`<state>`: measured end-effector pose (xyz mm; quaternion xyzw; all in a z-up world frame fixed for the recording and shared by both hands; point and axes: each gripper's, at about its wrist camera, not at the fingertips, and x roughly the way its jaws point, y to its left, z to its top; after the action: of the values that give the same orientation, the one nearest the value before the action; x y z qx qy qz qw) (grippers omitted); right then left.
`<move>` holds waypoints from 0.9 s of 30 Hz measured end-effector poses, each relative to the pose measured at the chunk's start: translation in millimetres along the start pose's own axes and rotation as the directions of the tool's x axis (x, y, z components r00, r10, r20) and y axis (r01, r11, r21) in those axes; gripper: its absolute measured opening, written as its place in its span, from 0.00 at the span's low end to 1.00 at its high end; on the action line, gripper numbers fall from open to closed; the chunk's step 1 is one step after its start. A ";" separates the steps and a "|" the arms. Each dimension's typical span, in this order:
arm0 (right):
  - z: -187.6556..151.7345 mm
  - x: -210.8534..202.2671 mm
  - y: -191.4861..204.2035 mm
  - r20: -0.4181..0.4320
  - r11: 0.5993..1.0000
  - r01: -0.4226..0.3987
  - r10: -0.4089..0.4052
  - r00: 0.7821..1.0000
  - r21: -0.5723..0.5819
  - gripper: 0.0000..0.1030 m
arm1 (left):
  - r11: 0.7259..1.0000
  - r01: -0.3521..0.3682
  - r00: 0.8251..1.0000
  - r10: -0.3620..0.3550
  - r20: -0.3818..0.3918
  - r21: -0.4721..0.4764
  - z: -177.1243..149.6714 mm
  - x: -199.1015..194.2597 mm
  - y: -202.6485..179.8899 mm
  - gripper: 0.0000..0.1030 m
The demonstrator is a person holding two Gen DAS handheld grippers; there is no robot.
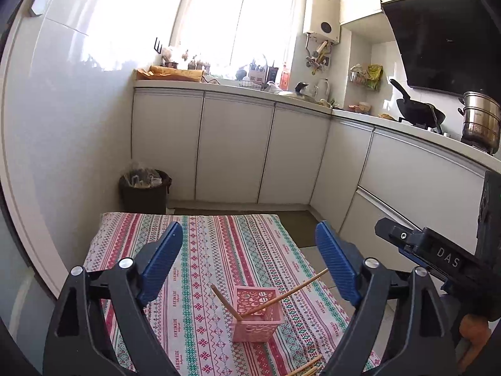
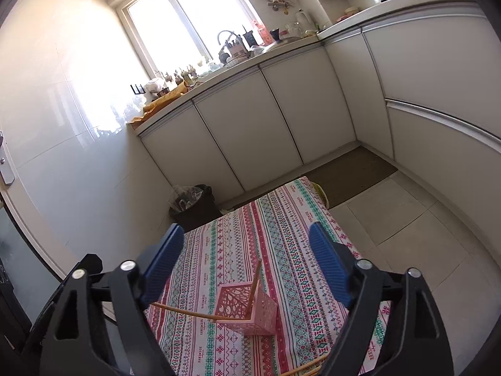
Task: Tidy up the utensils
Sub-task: 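Return to the pile and grasp another wooden chopstick with the left tool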
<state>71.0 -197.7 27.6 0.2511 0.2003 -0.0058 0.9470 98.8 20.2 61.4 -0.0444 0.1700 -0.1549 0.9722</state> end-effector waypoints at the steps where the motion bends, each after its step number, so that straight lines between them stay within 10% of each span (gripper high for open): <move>1: -2.7 -4.3 -1.7 0.000 1.000 0.005 -0.005 1.000 -0.003 0.90 | 1.000 -0.001 1.000 0.001 -0.003 0.005 -1.0 -3.0 -2.1 0.87; 14: -57.8 -52.6 -39.2 -0.138 0.997 0.078 -0.077 0.987 -0.002 0.93 | 0.999 0.007 0.991 -0.002 -0.135 0.040 -50.4 -40.9 -9.5 0.93; 21: -116.6 -67.8 -81.8 -0.367 0.990 0.139 -0.121 0.922 0.023 0.93 | 0.991 0.063 0.932 -0.017 -0.362 0.116 -99.9 -41.3 -11.1 0.93; 23: -134.2 -71.8 -95.7 -0.440 0.987 0.152 -0.114 0.891 0.052 0.93 | 0.980 0.113 0.891 -0.029 -0.453 0.161 -114.9 -36.2 -20.0 0.93; 27: -157.6 -79.0 -127.6 -0.519 0.972 0.199 -0.106 0.848 0.126 0.93 | 0.956 0.226 0.716 -0.032 -0.697 0.188 -159.6 -13.3 -38.9 0.93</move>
<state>-75.3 -241.0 -127.6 0.3090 0.4611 -0.0323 0.8312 20.8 -17.8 -78.7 0.1321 0.4924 -0.2493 0.8234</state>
